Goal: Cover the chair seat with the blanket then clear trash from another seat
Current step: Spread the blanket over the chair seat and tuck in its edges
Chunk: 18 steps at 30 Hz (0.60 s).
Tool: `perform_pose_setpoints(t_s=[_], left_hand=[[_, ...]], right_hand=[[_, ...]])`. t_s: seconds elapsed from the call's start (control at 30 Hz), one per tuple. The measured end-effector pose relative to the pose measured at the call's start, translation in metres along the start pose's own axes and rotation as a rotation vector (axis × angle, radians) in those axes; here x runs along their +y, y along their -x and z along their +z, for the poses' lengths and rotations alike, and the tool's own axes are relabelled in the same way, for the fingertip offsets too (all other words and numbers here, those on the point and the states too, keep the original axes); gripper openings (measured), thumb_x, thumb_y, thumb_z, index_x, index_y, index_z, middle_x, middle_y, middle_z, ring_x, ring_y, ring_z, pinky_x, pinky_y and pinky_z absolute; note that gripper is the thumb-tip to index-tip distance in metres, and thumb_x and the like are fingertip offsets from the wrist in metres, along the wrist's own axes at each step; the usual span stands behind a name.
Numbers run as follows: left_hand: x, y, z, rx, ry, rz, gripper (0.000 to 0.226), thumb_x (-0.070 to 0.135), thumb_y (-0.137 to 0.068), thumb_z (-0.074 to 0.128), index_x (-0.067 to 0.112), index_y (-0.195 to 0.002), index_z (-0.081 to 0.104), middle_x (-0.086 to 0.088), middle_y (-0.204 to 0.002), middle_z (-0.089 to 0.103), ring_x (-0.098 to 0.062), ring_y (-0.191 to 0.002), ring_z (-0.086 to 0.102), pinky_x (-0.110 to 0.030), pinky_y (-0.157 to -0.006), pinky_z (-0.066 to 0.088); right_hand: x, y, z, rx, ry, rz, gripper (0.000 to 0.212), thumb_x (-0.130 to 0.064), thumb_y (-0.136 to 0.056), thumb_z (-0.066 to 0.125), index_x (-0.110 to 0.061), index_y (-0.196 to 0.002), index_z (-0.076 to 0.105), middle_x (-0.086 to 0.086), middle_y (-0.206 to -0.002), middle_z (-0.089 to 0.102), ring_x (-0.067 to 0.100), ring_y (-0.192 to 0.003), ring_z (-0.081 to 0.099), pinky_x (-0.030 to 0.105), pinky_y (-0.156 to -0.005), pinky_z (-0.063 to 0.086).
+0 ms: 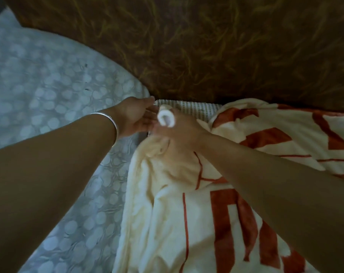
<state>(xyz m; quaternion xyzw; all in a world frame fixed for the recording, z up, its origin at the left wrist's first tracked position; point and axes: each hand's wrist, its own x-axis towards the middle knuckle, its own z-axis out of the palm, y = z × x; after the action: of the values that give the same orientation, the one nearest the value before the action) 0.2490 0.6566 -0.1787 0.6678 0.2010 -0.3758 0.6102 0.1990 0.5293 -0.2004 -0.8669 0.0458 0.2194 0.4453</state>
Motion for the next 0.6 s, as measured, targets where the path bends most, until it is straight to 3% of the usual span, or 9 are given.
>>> perform_pose_setpoints(t_s=[0.07,0.13,0.23,0.3,0.37,0.47,0.53,0.6], left_hand=[[-0.003,-0.002,-0.003,-0.027,-0.059,0.034,0.021,0.011,-0.096,0.04,0.002,-0.102,0.058,-0.012,-0.094,0.065,-0.017,-0.08,0.063,-0.022,-0.068,0.057],[-0.01,-0.003,-0.006,-0.004,-0.361,0.07,0.03,-0.007,-0.088,0.045,0.003,-0.113,0.059,-0.011,-0.103,0.067,-0.017,-0.094,0.064,-0.022,-0.08,0.055],[-0.03,-0.004,-0.01,-0.155,-0.565,0.022,0.052,-0.009,-0.077,0.058,0.015,-0.123,0.055,-0.007,-0.122,0.064,-0.022,-0.116,0.057,-0.039,-0.104,0.044],[-0.042,-0.001,-0.008,-0.245,-0.529,-0.036,0.059,0.005,-0.074,0.071,0.022,-0.127,0.051,-0.001,-0.124,0.062,-0.021,-0.117,0.056,-0.045,-0.103,0.044],[-0.051,-0.001,-0.004,-0.242,-0.512,-0.015,0.046,0.01,-0.078,0.07,0.014,-0.122,0.055,-0.007,-0.12,0.065,-0.023,-0.108,0.061,-0.041,-0.094,0.052],[-0.049,0.005,-0.012,-0.261,-0.383,-0.006,0.03,0.013,-0.081,0.067,0.006,-0.11,0.062,-0.013,-0.106,0.07,-0.02,-0.089,0.067,-0.026,-0.07,0.059],[-0.041,0.009,-0.026,-0.407,-0.324,-0.085,0.034,0.011,-0.078,0.067,0.008,-0.112,0.063,-0.008,-0.1,0.072,-0.017,-0.087,0.069,-0.026,-0.069,0.059],[-0.037,0.017,-0.039,-0.474,-0.514,-0.148,0.037,0.005,-0.081,0.066,0.005,-0.117,0.06,-0.009,-0.097,0.072,-0.019,-0.086,0.07,-0.03,-0.073,0.059]], right_hand=[[-0.002,-0.002,-0.008,0.137,0.006,0.05,0.033,-0.025,-0.091,0.057,-0.007,-0.119,0.061,0.013,-0.12,0.063,0.026,-0.112,0.058,0.025,-0.084,0.041],[-0.004,-0.005,-0.016,0.173,-0.033,0.095,0.028,-0.018,-0.093,0.048,-0.001,-0.11,0.064,0.014,-0.106,0.064,0.026,-0.101,0.058,0.027,-0.08,0.039],[-0.012,-0.006,-0.025,0.147,-0.154,0.146,0.028,-0.016,-0.093,0.046,0.002,-0.107,0.063,0.01,-0.091,0.059,0.022,-0.089,0.056,0.034,-0.078,0.046],[-0.014,-0.007,-0.029,0.163,-0.235,0.177,0.027,-0.016,-0.092,0.048,0.001,-0.106,0.063,0.011,-0.085,0.06,0.022,-0.079,0.058,0.031,-0.066,0.048],[-0.018,-0.008,-0.03,0.191,-0.308,0.211,0.023,-0.017,-0.092,0.049,-0.003,-0.104,0.061,0.008,-0.076,0.058,0.019,-0.066,0.058,0.026,-0.057,0.046],[-0.024,-0.014,-0.029,0.268,-0.409,0.246,0.021,-0.016,-0.091,0.051,-0.005,-0.107,0.06,0.006,-0.078,0.058,0.025,-0.081,0.065,0.04,-0.077,0.058],[-0.032,-0.019,-0.027,0.298,-0.514,0.254,0.024,-0.017,-0.091,0.053,-0.006,-0.111,0.06,0.006,-0.085,0.059,0.027,-0.093,0.065,0.047,-0.09,0.055],[-0.042,-0.023,-0.02,0.285,-0.532,0.259,0.032,-0.019,-0.092,0.054,-0.004,-0.12,0.058,0.008,-0.097,0.06,0.028,-0.103,0.063,0.045,-0.093,0.053]])
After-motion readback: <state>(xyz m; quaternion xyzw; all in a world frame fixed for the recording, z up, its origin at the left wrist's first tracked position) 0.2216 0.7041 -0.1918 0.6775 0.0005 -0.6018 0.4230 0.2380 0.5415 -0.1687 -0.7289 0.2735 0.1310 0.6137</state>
